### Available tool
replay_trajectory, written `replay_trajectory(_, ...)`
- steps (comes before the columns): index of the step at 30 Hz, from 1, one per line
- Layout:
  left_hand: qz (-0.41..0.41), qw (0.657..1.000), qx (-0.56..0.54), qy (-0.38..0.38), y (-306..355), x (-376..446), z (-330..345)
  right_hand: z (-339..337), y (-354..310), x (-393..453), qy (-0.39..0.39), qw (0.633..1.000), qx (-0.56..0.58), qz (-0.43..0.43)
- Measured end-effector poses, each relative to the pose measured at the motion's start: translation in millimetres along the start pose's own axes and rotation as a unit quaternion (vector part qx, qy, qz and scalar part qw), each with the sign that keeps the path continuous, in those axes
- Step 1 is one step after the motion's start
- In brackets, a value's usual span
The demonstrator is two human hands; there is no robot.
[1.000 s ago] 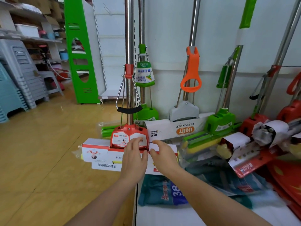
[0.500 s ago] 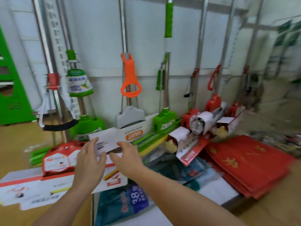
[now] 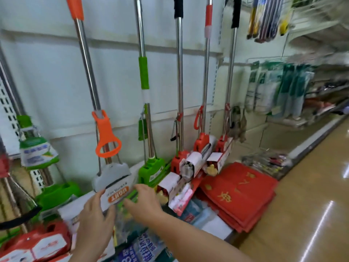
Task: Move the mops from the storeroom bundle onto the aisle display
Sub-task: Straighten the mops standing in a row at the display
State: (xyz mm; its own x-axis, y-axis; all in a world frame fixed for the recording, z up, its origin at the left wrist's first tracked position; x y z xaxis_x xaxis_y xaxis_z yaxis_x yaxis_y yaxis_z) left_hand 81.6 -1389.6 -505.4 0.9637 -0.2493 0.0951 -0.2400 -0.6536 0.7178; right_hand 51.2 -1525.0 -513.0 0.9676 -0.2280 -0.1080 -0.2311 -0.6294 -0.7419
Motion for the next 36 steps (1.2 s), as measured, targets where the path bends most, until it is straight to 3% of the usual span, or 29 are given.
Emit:
replay_trajectory(10, -0.041, 0.998, -0.008, -0.037, 150, -46, -116, -138, -109, -75, -0.027, 0.999, -0.011, 0.021)
replay_trajectory(20, 0.038, 0.998, -0.012, 0.051, 334, -53, -246, -301, -251, -129, 0.028, 0.995, -0.01, -0.09)
replay_trajectory(27, 0.086, 0.994, 0.0, 0.066, 386, -71, -272, -347, -276, -164, 0.066, 0.991, 0.029, -0.116)
replay_trajectory(36, 0.115, 0.992, -0.019, 0.057, 388, -92, -287, -361, -290, -196, 0.098, 0.987, 0.041, -0.121)
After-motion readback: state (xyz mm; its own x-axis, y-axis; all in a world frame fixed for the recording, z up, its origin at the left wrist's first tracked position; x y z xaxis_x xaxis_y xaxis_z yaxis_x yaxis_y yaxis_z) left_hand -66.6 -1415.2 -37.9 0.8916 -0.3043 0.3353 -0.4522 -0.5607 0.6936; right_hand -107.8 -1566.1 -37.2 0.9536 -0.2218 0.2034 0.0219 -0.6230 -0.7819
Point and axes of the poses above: each hand's wrist, its own x-axis towards the middle knuckle, its own z-axis out of the palm, y = z × x, the point moved 7 cm from there along x, towards the middle knuckle, and after that the axes turned 8 degrees about -y, right-handed, at the moved point
